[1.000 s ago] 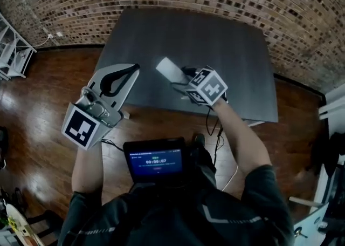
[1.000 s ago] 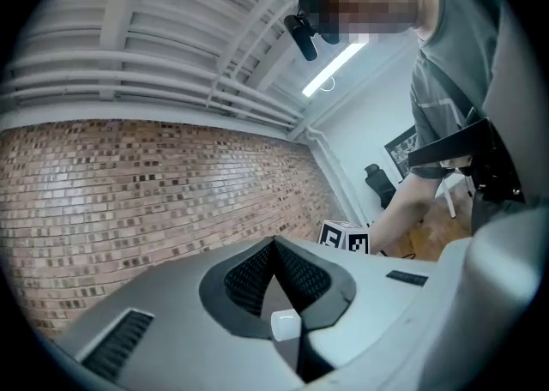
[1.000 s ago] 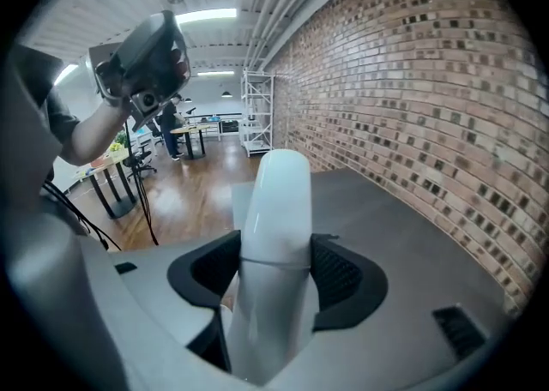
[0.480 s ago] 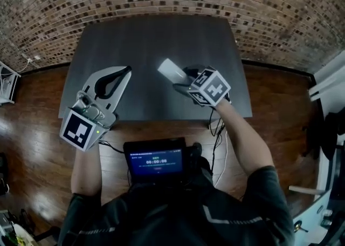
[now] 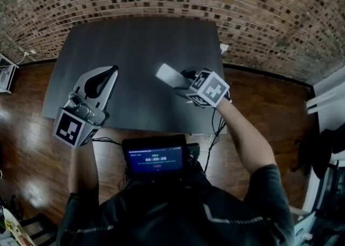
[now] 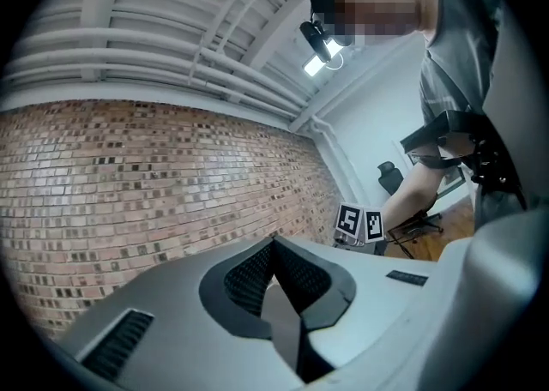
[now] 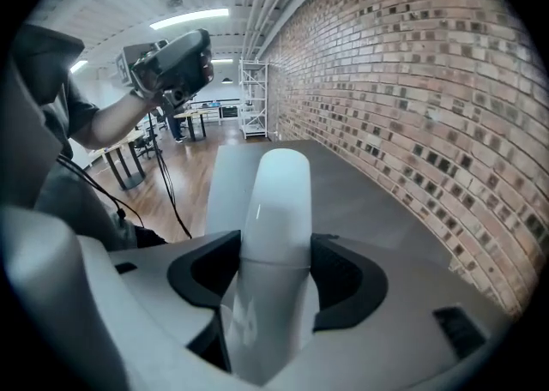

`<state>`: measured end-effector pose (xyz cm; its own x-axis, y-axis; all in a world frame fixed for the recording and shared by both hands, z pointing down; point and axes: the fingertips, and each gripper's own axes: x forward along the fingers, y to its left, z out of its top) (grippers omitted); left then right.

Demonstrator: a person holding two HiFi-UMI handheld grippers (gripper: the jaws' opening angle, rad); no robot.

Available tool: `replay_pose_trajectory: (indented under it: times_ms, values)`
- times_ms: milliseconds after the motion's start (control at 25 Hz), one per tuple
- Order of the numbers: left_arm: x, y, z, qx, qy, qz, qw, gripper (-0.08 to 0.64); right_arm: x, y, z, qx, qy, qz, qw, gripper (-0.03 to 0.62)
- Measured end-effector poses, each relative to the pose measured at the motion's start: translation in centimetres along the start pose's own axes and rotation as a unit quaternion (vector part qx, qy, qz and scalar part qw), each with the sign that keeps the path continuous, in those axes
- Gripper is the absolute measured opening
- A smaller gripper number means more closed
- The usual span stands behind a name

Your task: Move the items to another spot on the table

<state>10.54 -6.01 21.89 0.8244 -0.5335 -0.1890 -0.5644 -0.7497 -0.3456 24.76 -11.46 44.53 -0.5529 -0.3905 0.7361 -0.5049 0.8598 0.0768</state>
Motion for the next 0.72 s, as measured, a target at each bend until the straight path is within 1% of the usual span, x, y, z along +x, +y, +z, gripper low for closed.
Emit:
replay_pose_trajectory:
  times_ms: [120,160,240,360,520,600,720]
  values:
    - [2.2,0.1,0.1,-0.006,0.014,0.01,0.9998,0.003,-0.9,-2.3,-0.6,-0.024,0.013,0.022,0.999,0.265]
    - [2.6,0.3,0.1,-0.003,0.02,0.013,0.9997,0.003,-0.9,-2.8,-0.5,-0.035,0.018,0.03,0.999,0.265]
    - [3.6,1.1,0.4,0.01,0.015,0.02,0.9996,0.003,-0.9,-3.9,0.3,-0.06,0.025,0.041,0.997,0.265]
    - [4.9,2.4,-0.1,0.019,0.008,0.022,0.9995,0.003,-0.5,-5.8,2.4,-0.09,0.032,0.054,0.994,0.265]
    - [6.5,4.6,-2.2,0.015,0.008,0.016,0.9997,0.003,0.7,-9.4,4.9,-0.139,0.06,0.06,0.987,0.265]
    - [7.5,6.3,-3.4,0.008,0.01,0.017,0.9998,0.003,1.2,-11.4,6.8,-0.162,0.071,0.064,0.982,0.265]
    - [8.7,8.8,-5.5,-0.008,0.029,0.017,0.9994,0.003,2.1,-14.7,10.1,-0.177,0.074,0.074,0.979,0.265]
